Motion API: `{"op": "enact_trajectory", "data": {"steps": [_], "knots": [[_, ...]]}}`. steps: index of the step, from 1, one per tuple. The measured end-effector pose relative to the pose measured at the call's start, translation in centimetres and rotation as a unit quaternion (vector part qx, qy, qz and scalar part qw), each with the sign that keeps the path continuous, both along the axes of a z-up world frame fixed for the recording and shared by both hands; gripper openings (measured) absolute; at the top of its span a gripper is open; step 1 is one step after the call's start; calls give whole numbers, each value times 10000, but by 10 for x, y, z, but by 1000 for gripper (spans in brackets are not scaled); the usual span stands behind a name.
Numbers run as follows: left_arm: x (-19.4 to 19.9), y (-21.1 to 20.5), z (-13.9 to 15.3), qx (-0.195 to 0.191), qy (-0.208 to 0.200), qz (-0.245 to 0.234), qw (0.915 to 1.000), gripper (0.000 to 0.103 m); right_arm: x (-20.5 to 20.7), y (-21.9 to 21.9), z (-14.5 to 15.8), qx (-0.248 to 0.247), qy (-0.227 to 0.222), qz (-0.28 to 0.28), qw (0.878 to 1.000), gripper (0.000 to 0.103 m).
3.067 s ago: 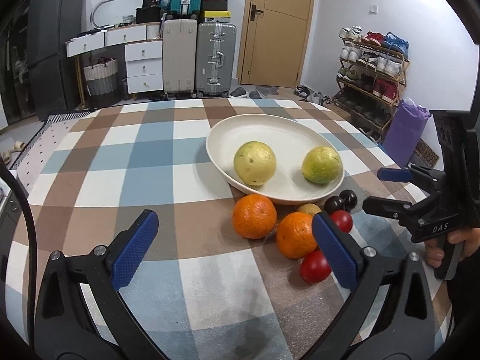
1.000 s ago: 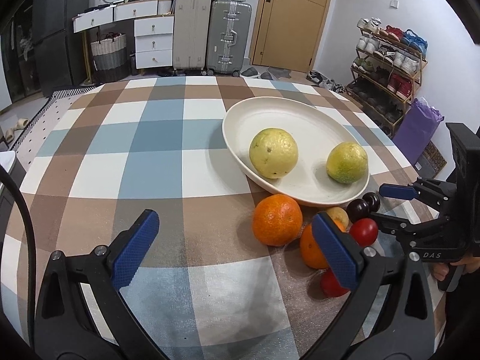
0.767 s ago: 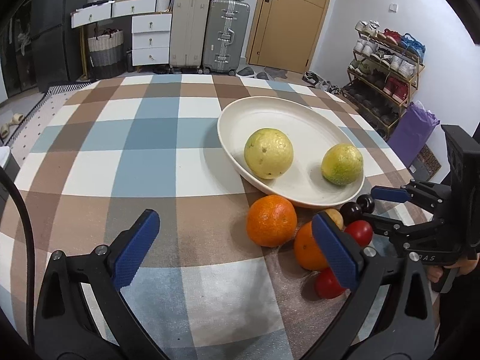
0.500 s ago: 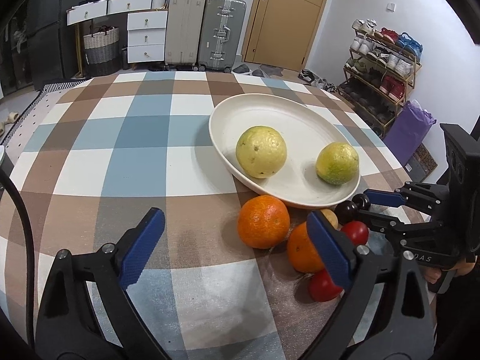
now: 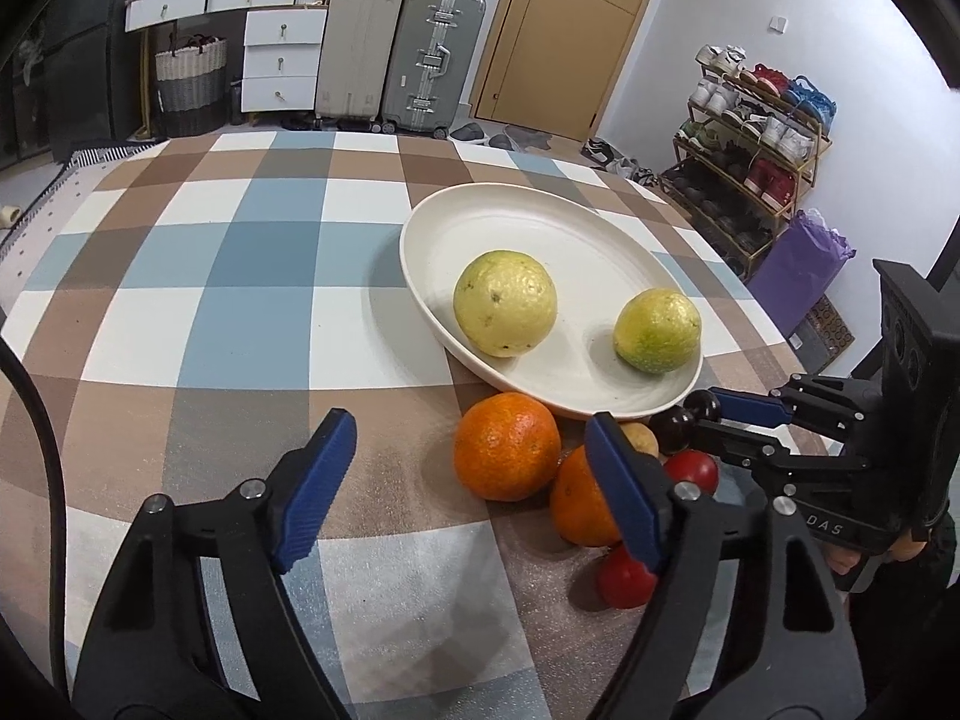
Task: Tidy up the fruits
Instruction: 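Lower the right tool onto a dark purple plum and close it, then grasp an orange with the left tool while the right tool holds the plum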
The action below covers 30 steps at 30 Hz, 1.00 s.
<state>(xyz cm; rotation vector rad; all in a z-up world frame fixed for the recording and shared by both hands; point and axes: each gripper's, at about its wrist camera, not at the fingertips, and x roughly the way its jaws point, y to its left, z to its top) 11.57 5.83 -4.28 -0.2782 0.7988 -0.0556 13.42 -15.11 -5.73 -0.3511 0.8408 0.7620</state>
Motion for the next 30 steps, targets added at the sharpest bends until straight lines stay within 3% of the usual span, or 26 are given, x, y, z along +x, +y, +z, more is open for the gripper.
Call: {"op": "enact_trajectory", "data": {"steps": [13,16,20,30], "knots": [[1,11,-6,-180,118,69,9997,67,2,-7,5,85,-67,-147,9998,27],[1,6,-7,-226,121,-80,9996,59,1,-8,6,100,-84,-164,9998,27],[1,-1,-6,-384,34,-373,9986,32,1,-8,6,107,-86,-167,9998,27],[-2,-5,-3,-211,-22,-377,9991,31,0,-9,8,157,-114,-175,9997,27]]}}
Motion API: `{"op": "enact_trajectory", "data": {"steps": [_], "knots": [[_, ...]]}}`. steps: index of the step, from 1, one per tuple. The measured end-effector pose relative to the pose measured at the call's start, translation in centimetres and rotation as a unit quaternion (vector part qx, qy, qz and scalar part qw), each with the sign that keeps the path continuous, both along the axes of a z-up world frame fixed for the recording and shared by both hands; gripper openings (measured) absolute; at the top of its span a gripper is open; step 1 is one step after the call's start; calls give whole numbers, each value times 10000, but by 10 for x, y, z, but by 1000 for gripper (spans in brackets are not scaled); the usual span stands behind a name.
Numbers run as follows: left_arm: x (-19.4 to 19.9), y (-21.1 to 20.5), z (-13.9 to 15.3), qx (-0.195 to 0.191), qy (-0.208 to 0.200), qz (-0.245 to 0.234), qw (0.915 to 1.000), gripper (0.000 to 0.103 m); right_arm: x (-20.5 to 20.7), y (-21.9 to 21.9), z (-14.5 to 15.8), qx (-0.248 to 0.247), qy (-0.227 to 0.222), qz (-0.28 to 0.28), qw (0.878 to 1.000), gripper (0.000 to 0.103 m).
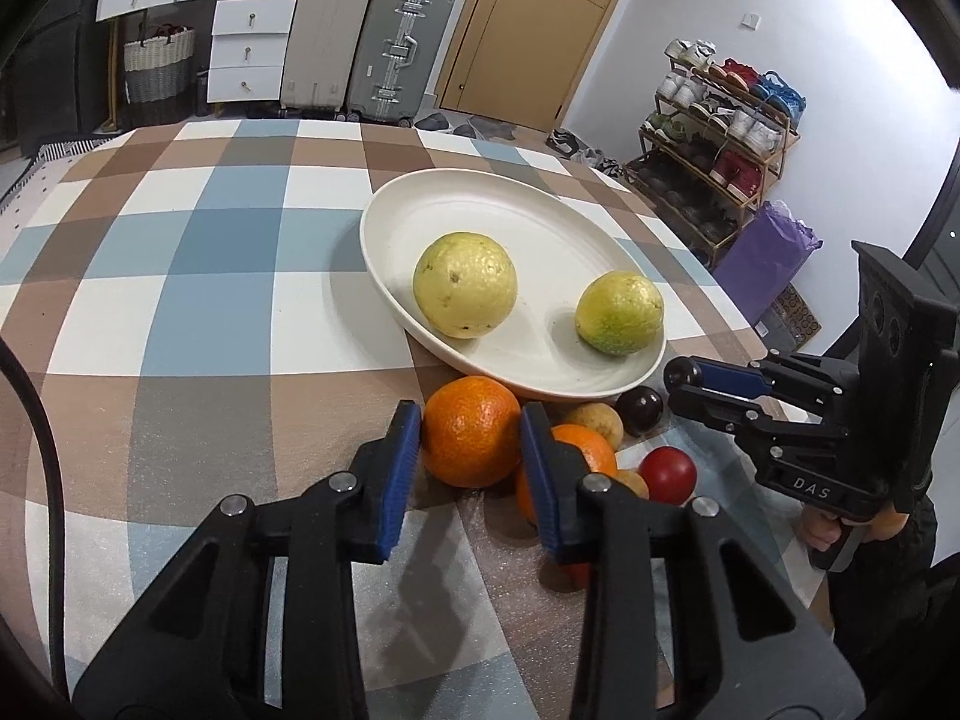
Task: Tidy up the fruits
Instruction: 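Grasp an orange with the left tool while the right tool holds the plum, then carry the plum and orange over the plate and open both tools to drop them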
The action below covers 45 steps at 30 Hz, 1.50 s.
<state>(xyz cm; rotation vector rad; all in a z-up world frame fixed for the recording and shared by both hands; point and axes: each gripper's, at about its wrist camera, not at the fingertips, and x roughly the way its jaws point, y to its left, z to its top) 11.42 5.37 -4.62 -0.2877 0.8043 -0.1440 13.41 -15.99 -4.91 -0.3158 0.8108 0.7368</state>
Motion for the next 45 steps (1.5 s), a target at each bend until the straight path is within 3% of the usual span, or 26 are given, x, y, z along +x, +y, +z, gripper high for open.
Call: {"op": "enact_trajectory", "data": {"steps": [13,15,18,28,31,33,36,41,44,45], "knots": [[-19,7,20,297,-484,391,9976,31,-2,-10,14,430,-167,-71,9989,27],[-23,6,26,339,-620,408,9967,16,-2,-13,18,548,-229,-93,9982,27],[-26,4,32,442,-751,423,9953,16,-3,-17,25,771,-326,-131,9964,27],[-13,-4,16,930,-314,467,9941,17,-1,-16,24,780,-308,-165,9963,27],[-14,1,17,932,-322,557,9936,30,-1,-16,23,779,-312,-160,9963,27],[-13,6,15,957,-286,683,9926,48,0,-17,23,775,-284,-161,9965,27],[-6,11,9,958,-144,735,9926,56,0,-17,23,763,-290,-161,9965,27],[11,10,-3,799,226,525,9952,55,1,-17,23,766,-273,-151,9966,27],[16,5,-6,876,311,469,9946,38,1,-18,23,776,-268,-160,9965,27],[16,5,-6,885,294,457,9946,38,1,-18,23,779,-267,-167,9965,27]]}}
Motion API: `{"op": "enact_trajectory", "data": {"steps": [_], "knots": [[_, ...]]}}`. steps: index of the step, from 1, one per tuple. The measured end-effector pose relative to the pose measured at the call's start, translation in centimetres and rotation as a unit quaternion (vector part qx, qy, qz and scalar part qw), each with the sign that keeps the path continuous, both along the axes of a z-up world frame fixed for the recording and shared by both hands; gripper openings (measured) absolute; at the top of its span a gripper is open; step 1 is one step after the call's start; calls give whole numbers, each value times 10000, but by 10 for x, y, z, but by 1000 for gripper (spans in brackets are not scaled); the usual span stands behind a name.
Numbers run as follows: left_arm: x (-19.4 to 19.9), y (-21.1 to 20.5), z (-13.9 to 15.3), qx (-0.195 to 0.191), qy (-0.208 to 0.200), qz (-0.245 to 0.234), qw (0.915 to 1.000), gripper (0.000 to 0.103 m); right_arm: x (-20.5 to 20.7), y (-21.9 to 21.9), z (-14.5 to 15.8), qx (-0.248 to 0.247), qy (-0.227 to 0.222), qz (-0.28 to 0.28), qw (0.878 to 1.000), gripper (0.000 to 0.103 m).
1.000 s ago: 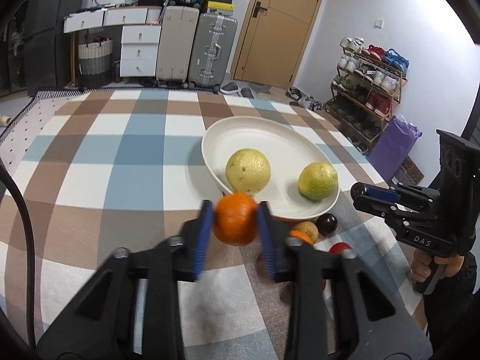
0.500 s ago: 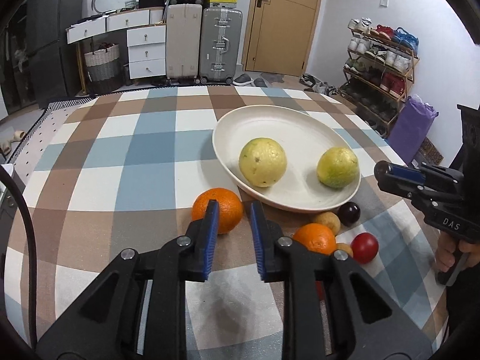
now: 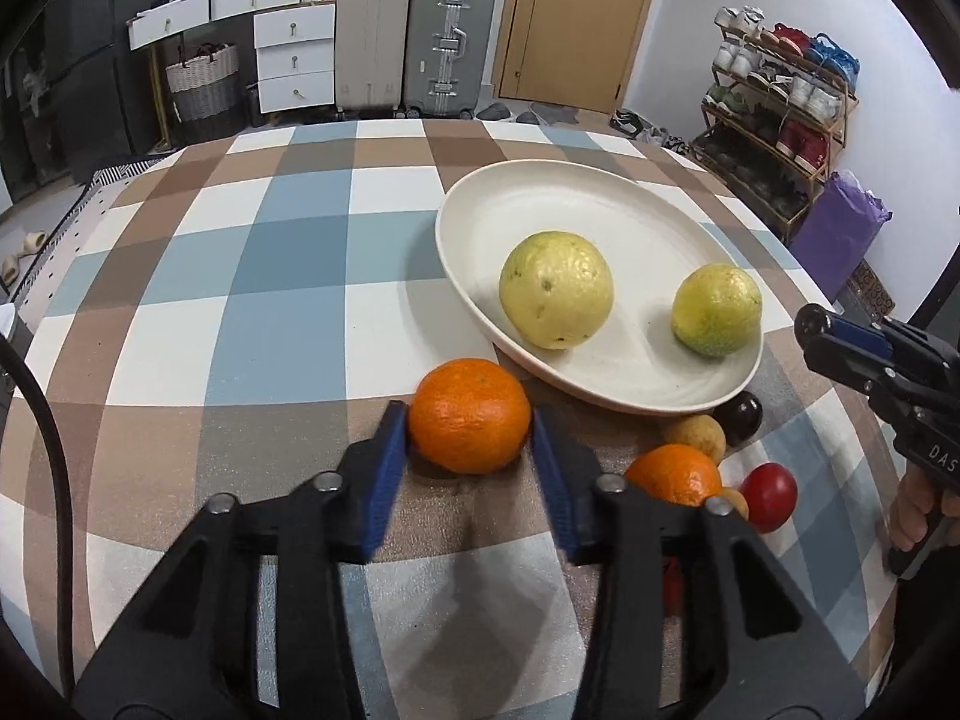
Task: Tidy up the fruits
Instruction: 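Carry the plum and orange over the plate and open both tools to drop them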
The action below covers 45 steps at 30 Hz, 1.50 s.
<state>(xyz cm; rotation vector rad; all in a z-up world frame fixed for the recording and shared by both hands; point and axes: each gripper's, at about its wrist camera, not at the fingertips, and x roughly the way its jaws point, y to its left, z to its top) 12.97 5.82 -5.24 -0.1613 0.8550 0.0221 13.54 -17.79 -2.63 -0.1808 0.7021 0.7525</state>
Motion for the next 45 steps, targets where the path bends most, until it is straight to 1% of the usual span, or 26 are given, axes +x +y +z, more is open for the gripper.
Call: {"op": "enact_trajectory", "data": {"steps": [5,11,16,21,28,33,41,45], "knots": [[-5,-3,6,41,-154,-12,9999,37,1,-1,0,27,-2,-8,10000,27],[-16,-10,31,89,-552,-57,9984,37,3,-1,1,121,34,-23,9999,27],[-21,-18,52,124,-881,-84,9960,37,4,-2,11,290,-26,-95,9995,27],[-17,-26,60,110,-1005,-152,9948,37,9,-3,17,449,-20,-195,9988,27],[-6,-38,60,122,-996,-241,9947,37,21,4,21,552,37,-277,9981,27],[6,-48,55,109,-994,-349,9944,37,32,11,23,526,28,-339,9980,27],[20,-59,41,137,-956,-454,9943,37,52,18,15,513,162,-417,9977,27],[24,-60,33,92,-897,-507,9946,37,57,16,8,547,227,-534,9968,27]]}}
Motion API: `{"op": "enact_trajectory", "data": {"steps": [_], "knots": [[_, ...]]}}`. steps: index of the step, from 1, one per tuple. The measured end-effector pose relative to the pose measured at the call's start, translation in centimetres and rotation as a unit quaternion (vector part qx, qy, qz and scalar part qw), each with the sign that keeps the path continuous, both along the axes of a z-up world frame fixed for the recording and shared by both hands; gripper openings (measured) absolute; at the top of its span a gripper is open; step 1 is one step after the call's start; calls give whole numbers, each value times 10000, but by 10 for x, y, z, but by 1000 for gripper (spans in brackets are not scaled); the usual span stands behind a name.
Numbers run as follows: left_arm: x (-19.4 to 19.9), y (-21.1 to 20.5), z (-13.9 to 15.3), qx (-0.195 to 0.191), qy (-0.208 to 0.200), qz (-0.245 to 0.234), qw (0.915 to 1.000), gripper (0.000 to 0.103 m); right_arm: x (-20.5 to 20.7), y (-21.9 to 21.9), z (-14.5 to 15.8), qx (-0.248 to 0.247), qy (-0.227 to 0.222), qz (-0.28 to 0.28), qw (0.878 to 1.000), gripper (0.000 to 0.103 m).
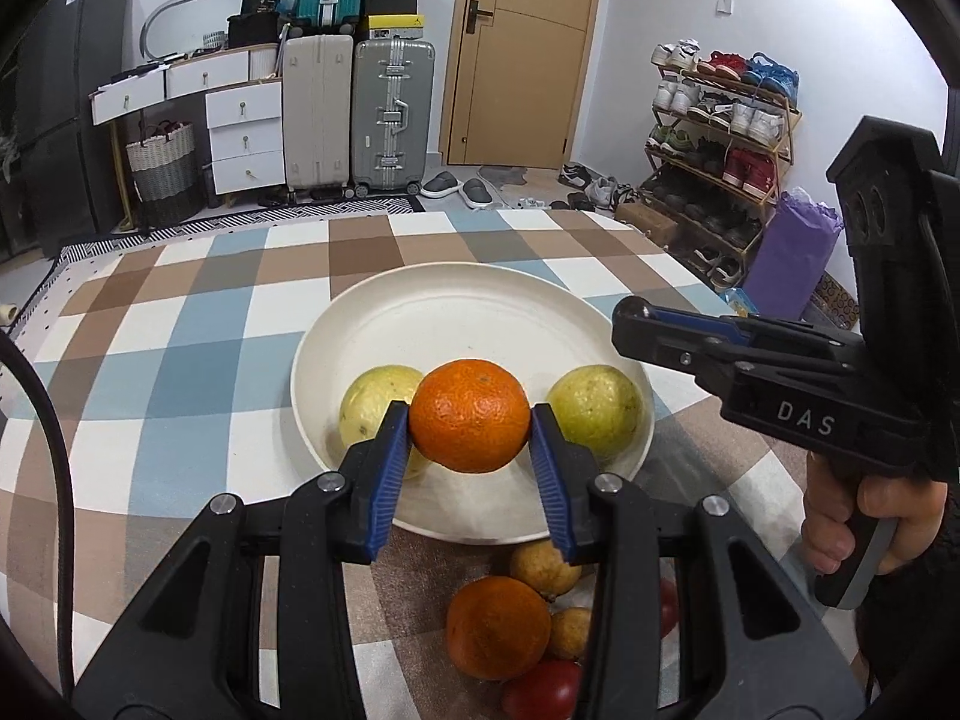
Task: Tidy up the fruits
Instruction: 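Carry the plum and orange over the plate and open both tools to drop them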
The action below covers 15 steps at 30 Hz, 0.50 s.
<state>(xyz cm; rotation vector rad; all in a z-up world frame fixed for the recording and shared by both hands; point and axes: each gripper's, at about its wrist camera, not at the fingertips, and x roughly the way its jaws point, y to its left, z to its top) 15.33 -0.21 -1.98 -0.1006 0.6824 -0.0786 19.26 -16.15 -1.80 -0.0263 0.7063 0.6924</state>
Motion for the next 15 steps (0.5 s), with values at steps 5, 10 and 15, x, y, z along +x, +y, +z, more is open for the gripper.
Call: {"op": "enact_trajectory", "data": {"steps": [5,10,15], "knots": [[2,-1,-4,86,28,-15,10000,37,8,-3,-9,-83,82,-124,9999,27],[1,-1,-4,89,41,-7,10000,37,11,-5,-15,-176,116,-218,9995,27],[1,-2,-5,99,27,-23,9999,37,11,-3,-19,-260,143,-240,9993,27]]}}
